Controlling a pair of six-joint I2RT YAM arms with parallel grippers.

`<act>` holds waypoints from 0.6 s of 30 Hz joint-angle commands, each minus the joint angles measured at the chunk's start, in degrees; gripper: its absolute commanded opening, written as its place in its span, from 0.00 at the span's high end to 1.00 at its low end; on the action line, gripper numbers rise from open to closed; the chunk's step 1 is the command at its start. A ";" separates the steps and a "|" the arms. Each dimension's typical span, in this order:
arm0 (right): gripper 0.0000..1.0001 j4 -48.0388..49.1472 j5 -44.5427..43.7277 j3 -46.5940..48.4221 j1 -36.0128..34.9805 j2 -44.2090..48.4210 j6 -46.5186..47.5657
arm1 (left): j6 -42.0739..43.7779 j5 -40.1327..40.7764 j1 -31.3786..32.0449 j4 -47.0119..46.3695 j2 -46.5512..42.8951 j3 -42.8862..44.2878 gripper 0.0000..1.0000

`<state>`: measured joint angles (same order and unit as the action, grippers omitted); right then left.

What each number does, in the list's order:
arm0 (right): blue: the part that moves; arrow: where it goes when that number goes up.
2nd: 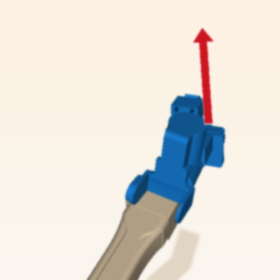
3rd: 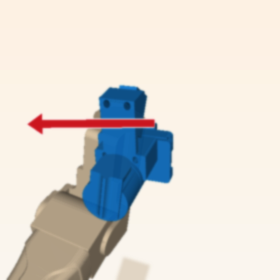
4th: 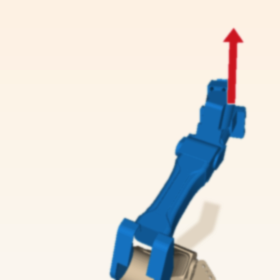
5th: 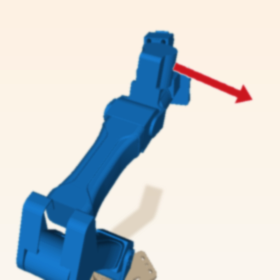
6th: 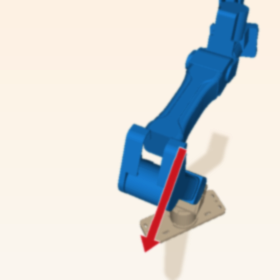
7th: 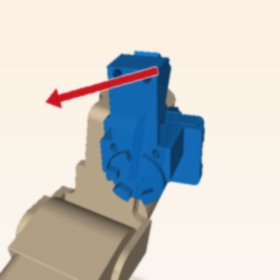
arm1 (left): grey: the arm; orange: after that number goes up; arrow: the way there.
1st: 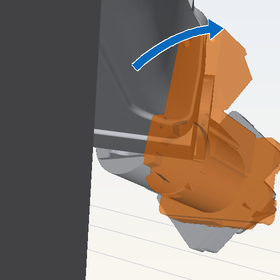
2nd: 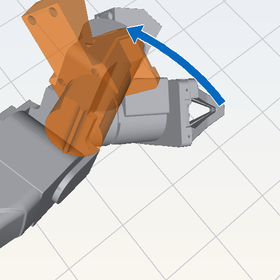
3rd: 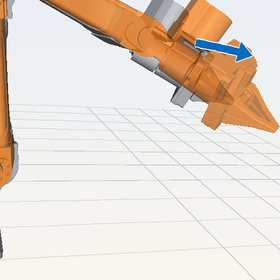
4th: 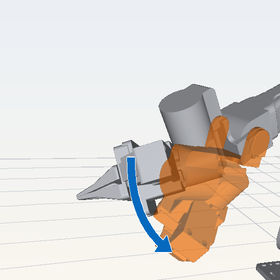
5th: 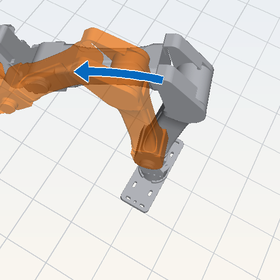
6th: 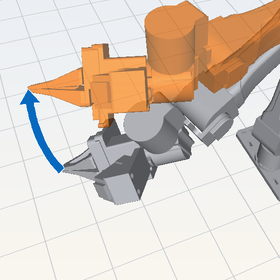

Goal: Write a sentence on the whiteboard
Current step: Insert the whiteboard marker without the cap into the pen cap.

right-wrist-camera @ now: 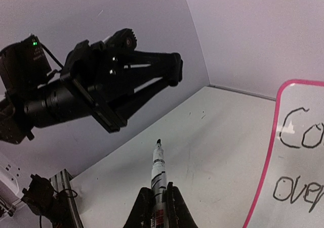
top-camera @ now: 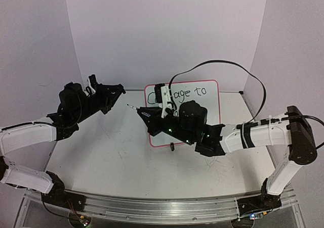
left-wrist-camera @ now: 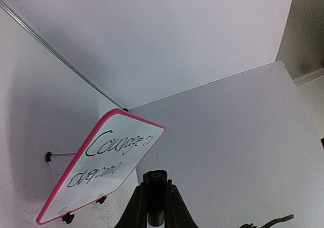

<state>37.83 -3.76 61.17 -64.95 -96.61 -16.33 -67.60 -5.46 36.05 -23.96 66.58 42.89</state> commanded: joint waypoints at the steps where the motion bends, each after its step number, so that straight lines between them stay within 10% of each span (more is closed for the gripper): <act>1: 1.00 1.50 -5.56 7.70 0.00 -3.28 1.45 | -4.11 -2.56 0.23 -12.18 0.19 -1.20 1.00; 18: 1.00 2.33 -10.16 11.59 -1.74 -5.43 5.73 | -5.58 -2.84 0.34 -15.41 1.34 -2.66 1.00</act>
<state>37.67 -12.64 69.95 -65.89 -101.54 -12.51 -72.55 -7.62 36.07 -36.25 67.44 40.45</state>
